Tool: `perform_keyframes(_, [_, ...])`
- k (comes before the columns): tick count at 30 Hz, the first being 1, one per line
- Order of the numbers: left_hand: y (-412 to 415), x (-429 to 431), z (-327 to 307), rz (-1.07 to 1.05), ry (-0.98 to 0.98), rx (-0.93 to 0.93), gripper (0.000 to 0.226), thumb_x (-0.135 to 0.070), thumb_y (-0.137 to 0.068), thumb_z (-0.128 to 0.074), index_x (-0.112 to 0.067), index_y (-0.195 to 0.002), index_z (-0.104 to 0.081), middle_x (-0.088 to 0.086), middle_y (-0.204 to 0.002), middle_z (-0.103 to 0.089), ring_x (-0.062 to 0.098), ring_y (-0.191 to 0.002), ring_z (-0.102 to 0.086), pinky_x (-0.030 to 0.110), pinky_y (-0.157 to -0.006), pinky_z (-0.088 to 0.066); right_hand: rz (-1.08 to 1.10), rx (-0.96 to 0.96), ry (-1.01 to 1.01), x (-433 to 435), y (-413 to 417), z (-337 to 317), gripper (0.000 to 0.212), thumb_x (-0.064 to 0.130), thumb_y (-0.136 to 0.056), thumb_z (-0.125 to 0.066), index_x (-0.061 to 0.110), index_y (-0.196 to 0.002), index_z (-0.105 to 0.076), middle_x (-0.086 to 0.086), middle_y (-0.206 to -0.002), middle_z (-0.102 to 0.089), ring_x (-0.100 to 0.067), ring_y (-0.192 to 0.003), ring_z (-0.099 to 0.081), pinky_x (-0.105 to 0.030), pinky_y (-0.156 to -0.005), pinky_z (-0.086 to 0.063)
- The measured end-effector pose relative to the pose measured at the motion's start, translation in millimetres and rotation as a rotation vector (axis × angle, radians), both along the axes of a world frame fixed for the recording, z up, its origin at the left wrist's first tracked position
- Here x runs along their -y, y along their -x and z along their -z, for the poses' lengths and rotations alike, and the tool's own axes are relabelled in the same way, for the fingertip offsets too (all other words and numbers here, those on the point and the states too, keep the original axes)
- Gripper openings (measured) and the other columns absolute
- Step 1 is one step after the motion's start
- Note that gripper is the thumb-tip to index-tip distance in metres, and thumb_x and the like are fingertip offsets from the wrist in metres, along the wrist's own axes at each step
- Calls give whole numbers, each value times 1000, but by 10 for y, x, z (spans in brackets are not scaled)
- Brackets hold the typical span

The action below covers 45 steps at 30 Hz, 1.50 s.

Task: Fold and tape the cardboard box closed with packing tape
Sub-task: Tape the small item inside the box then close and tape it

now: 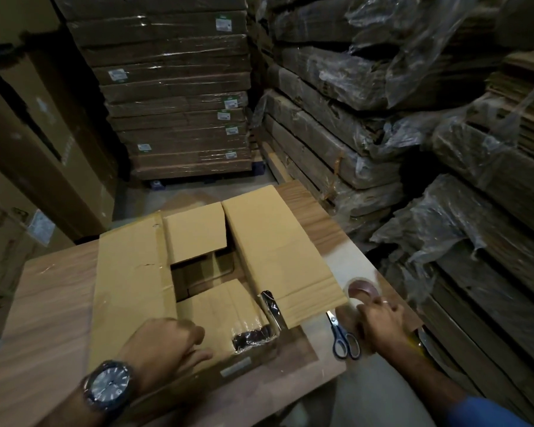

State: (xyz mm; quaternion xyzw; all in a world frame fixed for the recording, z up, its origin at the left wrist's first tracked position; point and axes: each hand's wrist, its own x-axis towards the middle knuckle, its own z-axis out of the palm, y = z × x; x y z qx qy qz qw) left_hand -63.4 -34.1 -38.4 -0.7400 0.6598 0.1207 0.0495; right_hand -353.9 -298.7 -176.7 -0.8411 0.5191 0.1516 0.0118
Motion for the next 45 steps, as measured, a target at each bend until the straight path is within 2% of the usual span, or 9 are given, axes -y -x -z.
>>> perform_keyframes(4, [-35,-79,101,-77,86,-82,109,-89,-56,23,-37,-104,-60,-19,-95,-62,-1,-83,-58,13,-74,-44,112,218,48,88,11,-94,27,30,-86,-60,37,-113,-61,4,-109,-67,-18,-110,-56,-39,-96,-34])
perform_keyframes(6, [-10,-136,117,-118,202,-120,101,-90,-61,15,-39,-99,-64,-22,-87,-62,-2,-78,-59,13,-70,-47,262,517,63,111,54,-275,24,28,-87,-65,27,-111,-68,-4,-103,-71,-24,-102,-61,-39,-91,-43])
perform_keyframes(10, [17,-284,147,-171,350,-121,70,-83,-81,-11,-42,-87,-68,-26,-74,-63,-9,-65,-58,11,-58,-49,425,1252,-176,-43,119,-1038,21,7,-86,-67,10,-107,-70,-1,-90,-71,-14,-82,-67,-30,-76,-53])
perform_keyframes(14, [173,-283,-27,-236,487,-239,53,-75,-88,-28,-43,-92,-70,-28,-73,-64,-12,-62,-57,8,-53,-47,277,1523,-469,-464,-8,-1725,20,7,-77,-70,17,-93,-72,1,-81,-76,-2,-71,-69,-17,-64,-53])
perform_keyframes(22, [634,-84,-843,-396,809,-602,58,-71,-81,-45,-42,-130,-54,-34,-120,-57,-12,-113,-53,7,-82,-44,-93,1437,-745,-1316,-498,-2152,24,32,-69,-81,28,-92,-78,-5,-92,-76,-26,-89,-70,-42,-84,-54])
perform_keyframes(26, [602,-129,-1018,-488,653,-752,90,-94,-63,-38,-45,-139,-42,-34,-137,-46,-18,-124,-39,19,-100,-40,-236,1397,-807,-1506,-645,-2248,24,24,-65,-74,32,-87,-78,-2,-81,-74,-1,-69,-62,-13,-67,-47])
perform_keyframes(32, [534,-250,-1169,-564,665,-804,59,-72,-68,-57,-39,-116,-65,-35,-108,-65,-18,-104,-56,3,-81,-42,-317,1394,-808,-1639,-733,-2324,25,20,-61,-76,28,-83,-80,0,-82,-73,3,-73,-60,-7,-70,-42])
perform_keyframes(37, [590,-362,-1212,-553,760,-691,42,-55,-75,-63,-37,-112,-71,-34,-104,-67,-15,-102,-59,17,-86,-48,-342,1363,-793,-1673,-747,-2337,27,22,-61,-75,35,-85,-79,4,-79,-71,2,-74,-60,-8,-71,-42])
perform_keyframes(45, [666,-424,-1233,-436,943,-471,18,-30,-77,-71,-30,-93,-78,-28,-97,-71,-10,-97,-63,5,-81,-45,-434,1349,-731,-1682,-733,-2304,27,37,-64,-79,38,-91,-77,4,-86,-71,-10,-87,-64,-18,-78,-47])
